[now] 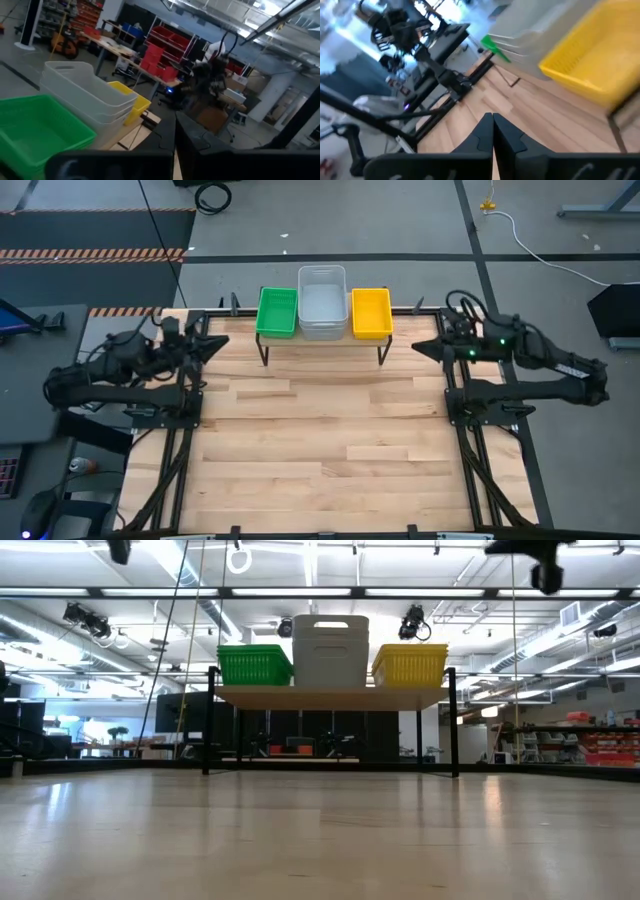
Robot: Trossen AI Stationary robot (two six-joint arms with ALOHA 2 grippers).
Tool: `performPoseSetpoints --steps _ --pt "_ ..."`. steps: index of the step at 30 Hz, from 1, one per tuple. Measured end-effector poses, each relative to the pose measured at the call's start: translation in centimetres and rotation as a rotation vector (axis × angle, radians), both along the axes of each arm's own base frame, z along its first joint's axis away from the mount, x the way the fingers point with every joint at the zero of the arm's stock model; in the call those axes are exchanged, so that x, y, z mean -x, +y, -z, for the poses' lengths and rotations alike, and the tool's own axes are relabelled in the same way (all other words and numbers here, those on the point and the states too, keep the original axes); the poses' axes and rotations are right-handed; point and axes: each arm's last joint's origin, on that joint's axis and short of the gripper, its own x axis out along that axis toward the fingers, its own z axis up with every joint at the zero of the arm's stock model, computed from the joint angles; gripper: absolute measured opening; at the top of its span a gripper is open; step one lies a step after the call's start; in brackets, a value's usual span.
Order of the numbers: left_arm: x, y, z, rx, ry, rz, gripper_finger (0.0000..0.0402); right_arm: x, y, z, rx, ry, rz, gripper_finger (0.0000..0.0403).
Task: Stack baskets on shelf by color
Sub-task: Return to Home Position
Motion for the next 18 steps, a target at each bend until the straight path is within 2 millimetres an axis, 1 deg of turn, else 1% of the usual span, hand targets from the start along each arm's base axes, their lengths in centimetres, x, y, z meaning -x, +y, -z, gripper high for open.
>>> performPoseSetpoints --steps 2,4,9,12,18 --pt "0.6 0.0 0.3 -0.001 -0.014 -0.001 0.0009 0.7 0.1 1.5 -0.013 -0.031 0.029 0.0011" --pt "1.0 -0.1 0.7 -0.001 -0.023 -0.001 0.0005 1.3 0.1 2.5 -0.012 -0.094 0.061 0.0016" --pt "0.7 0.0 2.7 0.053 -0.016 0.003 0.0005 2.1 0.1 4.3 0.020 -0.267 0.109 0.0008" --pt "0.3 0.0 3.9 0.087 -0.016 0.010 0.0004 2.2 0.0 5.8 0.008 -0.326 0.140 0.0006" --pt "-0.4 -0.1 6.9 0.156 0.014 0.026 0.0003 1.2 -0.2 10.0 -0.097 -0.393 0.149 0.0010"
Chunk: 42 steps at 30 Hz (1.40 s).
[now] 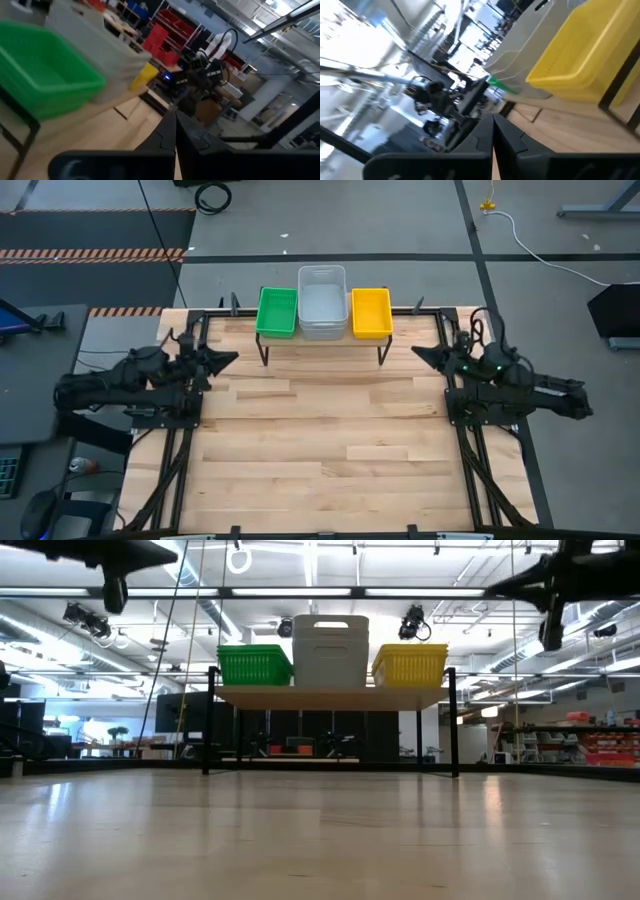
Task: Stack baskets on shelf by color
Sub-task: Return to Home Position
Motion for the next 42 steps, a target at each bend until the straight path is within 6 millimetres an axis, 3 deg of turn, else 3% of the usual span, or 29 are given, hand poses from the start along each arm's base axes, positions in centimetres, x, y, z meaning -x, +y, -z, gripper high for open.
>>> performPoseSetpoints --steps 6,15,24,31,37,42 --pt "0.5 -0.1 2.3 0.033 -0.051 0.030 0.0002 -0.8 -0.1 2.6 -0.007 -0.113 -0.006 0.0005" --pt "1.6 -0.2 6.2 0.091 -0.128 0.037 0.0001 -1.3 -0.4 5.1 0.003 -0.052 0.042 0.0008" --pt "1.4 -0.2 6.9 0.058 -0.080 0.063 0.0001 -1.5 -0.6 6.5 0.036 -0.049 0.110 0.0007" --pt "1.1 -0.5 6.8 0.087 -0.160 0.157 0.0001 -1.7 0.0 6.5 0.077 -0.041 0.019 0.0007" --pt "1.0 -0.8 6.9 -0.057 -0.113 0.251 0.0001 -1.8 0.6 6.5 0.303 0.016 -0.134 0.0008" --pt "0.9 -1.0 7.5 -0.128 -0.042 0.314 0.0002 -1.9 0.8 6.5 0.299 0.004 -0.217 0.0009"
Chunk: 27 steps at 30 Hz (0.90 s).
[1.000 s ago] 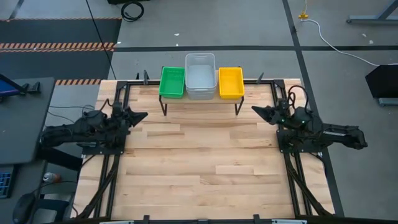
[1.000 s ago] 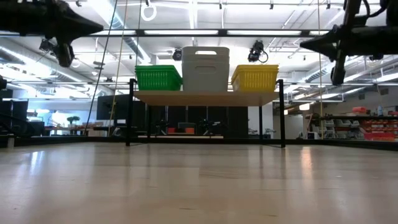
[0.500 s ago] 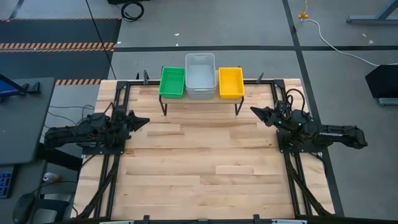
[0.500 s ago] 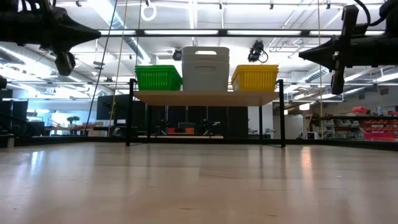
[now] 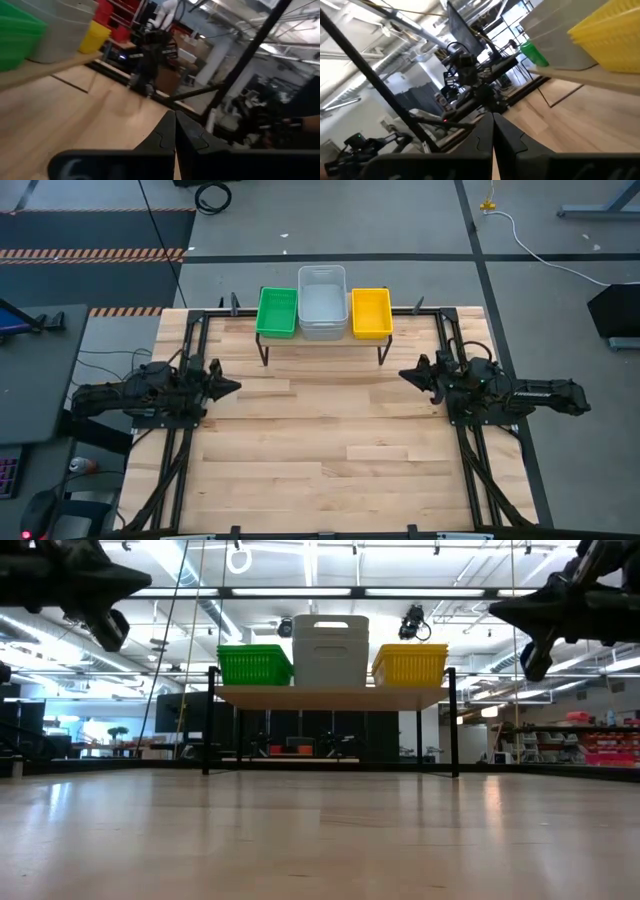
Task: Stack baskets on shelf by color
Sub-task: Return to Home Position
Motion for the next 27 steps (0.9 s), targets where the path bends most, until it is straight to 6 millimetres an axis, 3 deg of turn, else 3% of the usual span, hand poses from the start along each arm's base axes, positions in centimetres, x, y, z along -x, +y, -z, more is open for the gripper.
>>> performPoseSetpoints --steps 10,16,23,27 --pt "-1.2 0.5 2.8 -0.045 -0.132 -0.177 0.0001 -0.1 0.1 0.9 -0.115 0.081 -0.042 0.0009" --pt "-1.2 0.4 2.7 -0.147 -0.123 -0.217 0.0001 -0.2 0.4 0.9 -0.119 0.083 -0.122 0.0009" --pt "-1.4 -0.1 3.7 -0.172 -0.021 -0.141 0.0007 -0.2 0.5 1.9 0.020 0.195 -0.147 0.0009" --pt "-1.4 -0.1 4.0 -0.276 0.015 -0.147 0.0020 -0.2 0.5 2.3 0.107 0.240 -0.143 0.0009"
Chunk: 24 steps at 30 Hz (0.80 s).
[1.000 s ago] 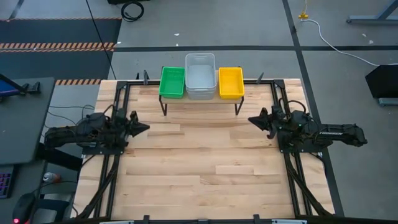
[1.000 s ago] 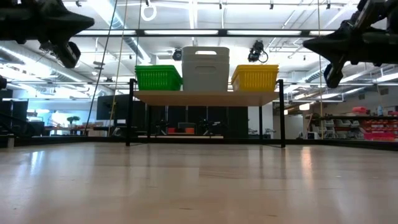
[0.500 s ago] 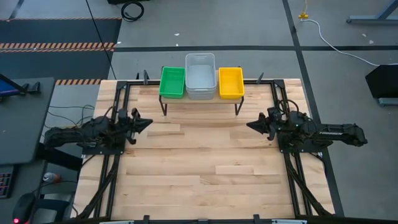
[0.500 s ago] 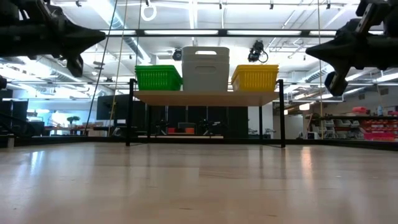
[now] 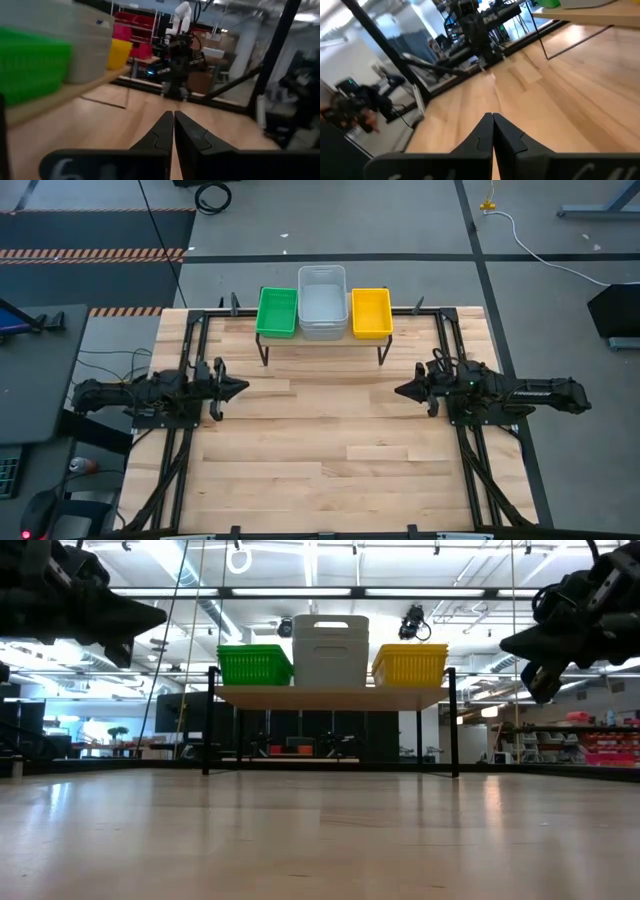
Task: Stack baskets on shelf by color
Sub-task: Return to Home Position
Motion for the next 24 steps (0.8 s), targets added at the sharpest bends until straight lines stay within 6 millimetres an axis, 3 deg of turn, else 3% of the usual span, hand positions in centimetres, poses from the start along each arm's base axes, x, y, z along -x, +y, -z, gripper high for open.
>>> performPoseSetpoints --steps 14,24 --pt "0.02 0.19 0.17 -0.172 0.050 -0.077 0.0009 0.01 -0.17 0.10 0.447 0.010 0.023 0.0009" --pt "0.02 0.19 0.17 -0.192 0.053 -0.079 0.0030 0.01 -0.24 0.18 0.480 0.023 0.040 0.0009"
